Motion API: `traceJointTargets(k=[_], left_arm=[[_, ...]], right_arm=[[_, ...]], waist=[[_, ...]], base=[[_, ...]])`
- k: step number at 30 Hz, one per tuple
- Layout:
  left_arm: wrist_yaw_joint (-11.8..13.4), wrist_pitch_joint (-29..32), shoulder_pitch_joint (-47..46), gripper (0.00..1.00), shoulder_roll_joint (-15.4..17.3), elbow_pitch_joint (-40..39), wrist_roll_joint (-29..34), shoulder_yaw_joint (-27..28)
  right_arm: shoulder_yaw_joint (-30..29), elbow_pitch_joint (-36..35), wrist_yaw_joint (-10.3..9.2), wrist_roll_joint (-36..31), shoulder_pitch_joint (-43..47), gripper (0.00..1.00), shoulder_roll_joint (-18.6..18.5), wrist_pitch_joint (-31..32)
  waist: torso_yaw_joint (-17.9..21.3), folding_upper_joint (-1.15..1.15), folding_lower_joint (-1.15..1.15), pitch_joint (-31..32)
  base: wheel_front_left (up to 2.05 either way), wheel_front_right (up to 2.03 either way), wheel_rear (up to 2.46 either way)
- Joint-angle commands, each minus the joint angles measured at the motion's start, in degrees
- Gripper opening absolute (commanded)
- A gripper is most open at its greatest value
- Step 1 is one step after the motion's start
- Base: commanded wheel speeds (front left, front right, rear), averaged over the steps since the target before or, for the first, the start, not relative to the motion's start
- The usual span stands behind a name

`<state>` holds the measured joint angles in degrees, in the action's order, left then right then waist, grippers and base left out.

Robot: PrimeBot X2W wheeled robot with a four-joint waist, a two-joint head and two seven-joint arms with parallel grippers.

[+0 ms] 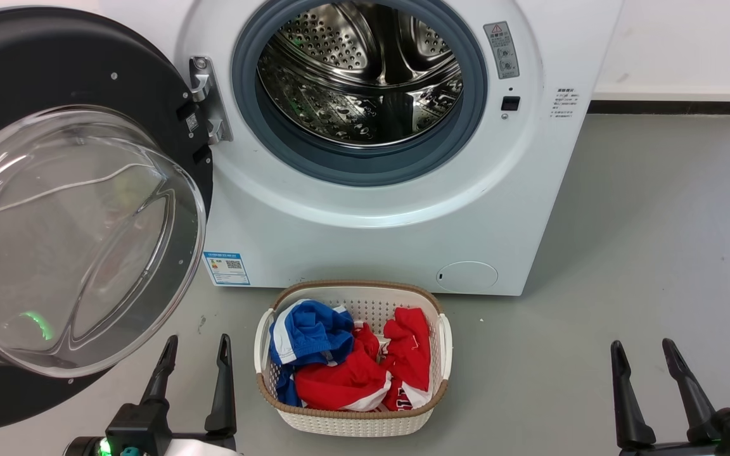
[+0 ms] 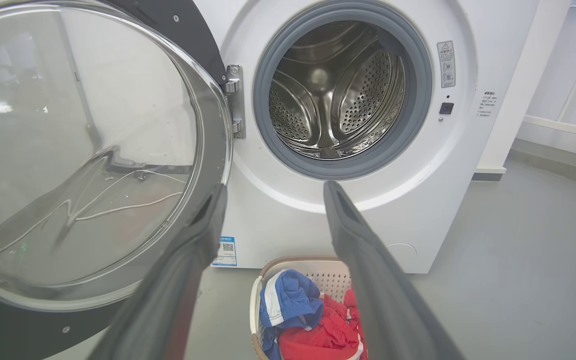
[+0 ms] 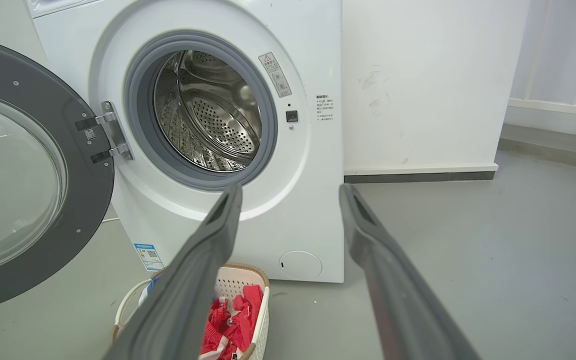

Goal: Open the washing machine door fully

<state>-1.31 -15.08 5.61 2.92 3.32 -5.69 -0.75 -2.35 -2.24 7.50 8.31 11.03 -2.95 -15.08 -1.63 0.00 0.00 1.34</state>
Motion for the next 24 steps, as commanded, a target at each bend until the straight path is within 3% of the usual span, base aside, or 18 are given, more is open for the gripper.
traceJointTargets(k=[1,7,8,13,24], left_arm=[[0.19,-0.13,-0.09,1.0,-0.05,0.02,0.36,0.05],[0.61,-0.13,0.12,1.0,-0.06,0.42,0.38,-0.07],[0.58,0.01,0.03,0.0,0.0,0.63,0.02,-0.17],[0.52,0.31,0.87,0.0,-0.02,3.47,-0.33,-0.46],[-0.49,3.55,-1.21,0.0,-0.02,4.62,-13.19,0.77]], right_arm=[[-0.09,0.04,-0.01,0.22,0.25,1.0,0.15,-0.12],[0.02,-0.06,-0.01,0.24,0.32,1.0,0.15,-0.12],[0.01,0.19,0.0,0.19,0.0,0.0,0.0,0.0],[0.18,2.86,0.0,0.43,0.16,0.0,0.0,0.28],[0.56,4.67,0.0,13.79,-2.42,0.0,-0.78,2.62]], waist=[[0.02,0.0,0.0,0.07],[0.15,0.0,0.0,0.24],[0.19,0.0,0.0,0.25],[0.2,0.0,0.0,0.26],[0.33,0.0,0.0,0.1]], base=[[0.0,0.0,0.0],[0.0,0.0,0.0],[0.0,0.0,0.0],[0.0,0.0,0.0],[0.0,0.0,0.0]])
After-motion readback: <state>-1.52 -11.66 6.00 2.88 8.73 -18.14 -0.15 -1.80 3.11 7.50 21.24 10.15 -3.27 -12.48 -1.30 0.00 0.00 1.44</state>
